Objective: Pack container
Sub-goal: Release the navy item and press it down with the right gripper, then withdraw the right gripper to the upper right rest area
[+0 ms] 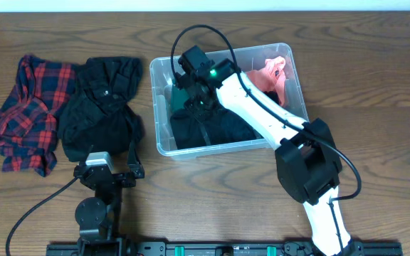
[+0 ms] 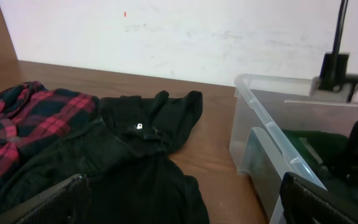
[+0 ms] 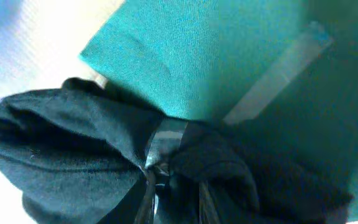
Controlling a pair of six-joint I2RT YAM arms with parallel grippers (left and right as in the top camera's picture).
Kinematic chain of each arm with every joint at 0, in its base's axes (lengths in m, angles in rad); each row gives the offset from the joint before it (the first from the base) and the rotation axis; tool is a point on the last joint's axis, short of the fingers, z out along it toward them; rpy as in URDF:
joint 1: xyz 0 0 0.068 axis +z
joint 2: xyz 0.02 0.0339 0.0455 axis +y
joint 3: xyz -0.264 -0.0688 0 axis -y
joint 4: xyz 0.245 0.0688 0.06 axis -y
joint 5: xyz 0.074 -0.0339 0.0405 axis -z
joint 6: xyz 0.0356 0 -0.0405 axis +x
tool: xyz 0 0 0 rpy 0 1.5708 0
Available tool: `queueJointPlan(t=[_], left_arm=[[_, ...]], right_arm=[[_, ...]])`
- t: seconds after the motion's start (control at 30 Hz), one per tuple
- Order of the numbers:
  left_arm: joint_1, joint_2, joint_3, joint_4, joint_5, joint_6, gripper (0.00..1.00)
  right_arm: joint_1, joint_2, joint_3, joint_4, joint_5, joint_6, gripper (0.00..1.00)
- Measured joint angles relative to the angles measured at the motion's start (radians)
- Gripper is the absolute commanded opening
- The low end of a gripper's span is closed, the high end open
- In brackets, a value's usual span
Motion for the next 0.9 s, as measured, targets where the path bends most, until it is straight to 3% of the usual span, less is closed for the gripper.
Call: queueJointPlan(t=[0.13,0.37,0.43,0.53,0.73,0.77,0.9], left_arm=[[0.0,0.0,0.0,0.0,0.0,0.0,0.98],[0.0,0.0,0.0,0.0,0.0,0.0,0.98],[0.0,0.0,0.0,0.0,0.0,0.0,0.98],[0.0,0.0,0.0,0.0,0.0,0.0,0.98],[0.0,0.0,0.0,0.0,0.0,0.0,0.98],[0.0,0.0,0.0,0.0,0.0,0.0,0.98],[0.0,0.0,0.0,0.0,0.0,0.0,0.98]], right_arm=[[0.0,0.002,-0.039,0.034,-0.002,-0.009,0.2],[0.0,0.018,-0.038,0.032,-0.004,-0.025,0.1],[0.0,0.018,-0.032,0.019,-0.004,-0.027,0.14],[0.0,0.018,-0.007,-0.019,-0.004,-0.028,0.29],[0.007,0.012,0.105,-0.121,-0.008,-0.028,0.94],[0.007,0.005,0.129,-0.135,-0.006,-0.03,0.99],[0.001,-0.064,0.218,-0.178,0.018,-0.029,0.99]])
